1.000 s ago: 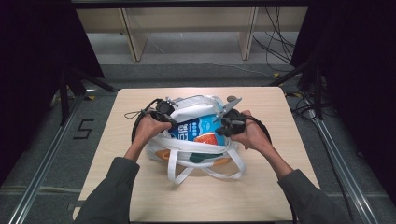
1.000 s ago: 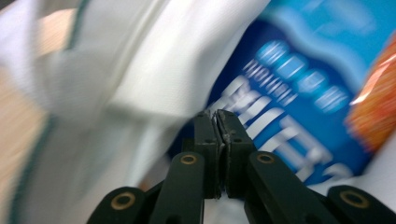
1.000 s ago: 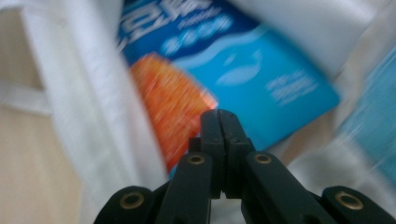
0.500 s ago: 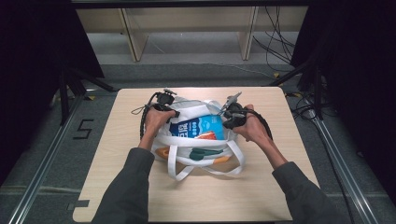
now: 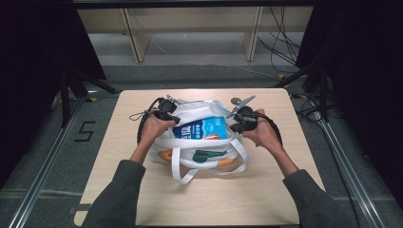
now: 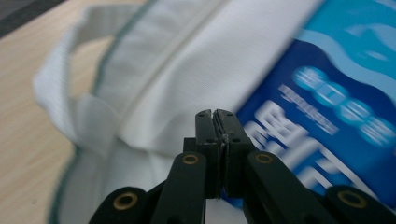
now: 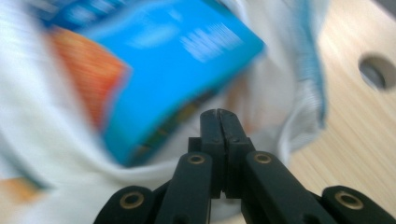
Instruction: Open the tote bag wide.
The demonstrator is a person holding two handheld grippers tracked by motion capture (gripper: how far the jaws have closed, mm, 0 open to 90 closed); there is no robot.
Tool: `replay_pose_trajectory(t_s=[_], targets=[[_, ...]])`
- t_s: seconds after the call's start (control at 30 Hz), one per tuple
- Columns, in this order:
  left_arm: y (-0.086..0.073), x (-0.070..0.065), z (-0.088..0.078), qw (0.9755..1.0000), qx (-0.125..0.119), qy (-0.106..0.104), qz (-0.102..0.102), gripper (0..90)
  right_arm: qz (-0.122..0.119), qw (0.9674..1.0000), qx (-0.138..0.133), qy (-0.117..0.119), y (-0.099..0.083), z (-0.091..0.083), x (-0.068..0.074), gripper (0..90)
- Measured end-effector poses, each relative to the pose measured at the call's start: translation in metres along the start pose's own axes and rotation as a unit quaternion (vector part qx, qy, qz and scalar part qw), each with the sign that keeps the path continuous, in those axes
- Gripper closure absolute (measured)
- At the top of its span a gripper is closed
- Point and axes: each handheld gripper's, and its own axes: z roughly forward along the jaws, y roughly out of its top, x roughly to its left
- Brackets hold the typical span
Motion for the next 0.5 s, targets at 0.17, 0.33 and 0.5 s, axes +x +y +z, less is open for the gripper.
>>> replay_pose_trajectory(t_s=[0.17,0.33,0.5], targets=[[-0.031,-0.011,-0.017,0.9984,0.031,-0.037,0.031,87.3,-0.056,0.9976,-0.006,0.041,-0.005,-0.010,0.031,90.0],[-0.067,-0.010,-0.027,0.9970,0.042,-0.054,0.035,89.3,-0.045,0.9957,0.053,0.062,-0.031,0.002,0.039,90.0],[-0.061,-0.017,-0.033,0.9983,0.027,-0.030,0.042,89.1,-0.075,0.9947,0.062,0.035,-0.021,0.002,0.048,90.0]])
